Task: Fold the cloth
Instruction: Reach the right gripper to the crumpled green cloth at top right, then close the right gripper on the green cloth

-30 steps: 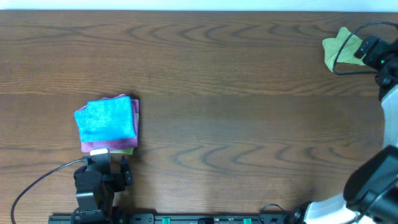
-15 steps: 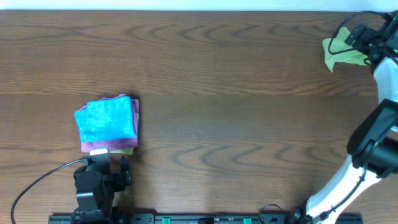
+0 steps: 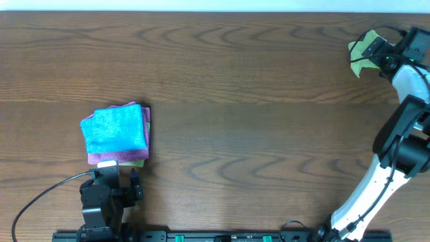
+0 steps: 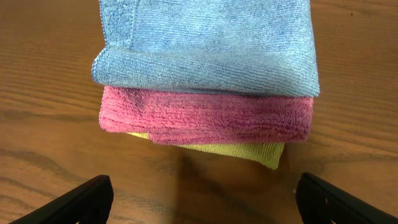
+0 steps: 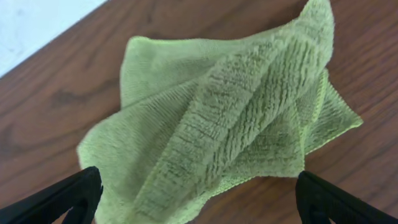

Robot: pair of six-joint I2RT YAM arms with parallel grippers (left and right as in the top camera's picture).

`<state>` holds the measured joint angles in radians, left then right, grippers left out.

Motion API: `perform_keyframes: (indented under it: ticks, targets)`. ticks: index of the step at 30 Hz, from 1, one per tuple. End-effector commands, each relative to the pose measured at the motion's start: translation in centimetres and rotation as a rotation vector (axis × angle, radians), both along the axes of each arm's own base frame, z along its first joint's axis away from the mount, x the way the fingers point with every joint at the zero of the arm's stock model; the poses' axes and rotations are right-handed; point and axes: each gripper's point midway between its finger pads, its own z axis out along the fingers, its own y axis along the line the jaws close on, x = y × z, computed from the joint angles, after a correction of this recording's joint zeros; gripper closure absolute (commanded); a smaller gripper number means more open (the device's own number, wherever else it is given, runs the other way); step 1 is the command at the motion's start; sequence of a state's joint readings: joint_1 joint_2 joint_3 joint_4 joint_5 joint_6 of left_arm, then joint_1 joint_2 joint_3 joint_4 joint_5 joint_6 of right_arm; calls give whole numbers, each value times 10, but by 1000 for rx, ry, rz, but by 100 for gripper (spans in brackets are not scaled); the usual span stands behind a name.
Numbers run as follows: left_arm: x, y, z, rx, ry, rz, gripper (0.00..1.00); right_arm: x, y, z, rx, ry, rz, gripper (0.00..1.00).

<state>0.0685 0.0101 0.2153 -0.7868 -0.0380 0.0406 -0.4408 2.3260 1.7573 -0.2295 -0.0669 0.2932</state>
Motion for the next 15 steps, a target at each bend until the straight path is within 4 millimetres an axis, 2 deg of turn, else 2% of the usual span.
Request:
perform_keyframes:
  ticks: [1, 8, 12, 14, 15]
  targets:
    - [-7, 2, -19, -4, 61, 21, 5, 9, 7, -5, 9, -10, -9, 1]
    - [-7, 2, -19, -4, 61, 21, 5, 16, 6, -18, 2, -27, -4, 2]
    - [-7, 2, -19, -4, 61, 21, 5, 16, 6, -32, 11, -18, -10, 4]
    - [-7, 2, -19, -4, 61, 21, 5, 16, 7, -36, 14, -12, -10, 12]
    - [-7, 2, -19, -4, 61, 21, 5, 16, 7, -37, 14, -10, -10, 21]
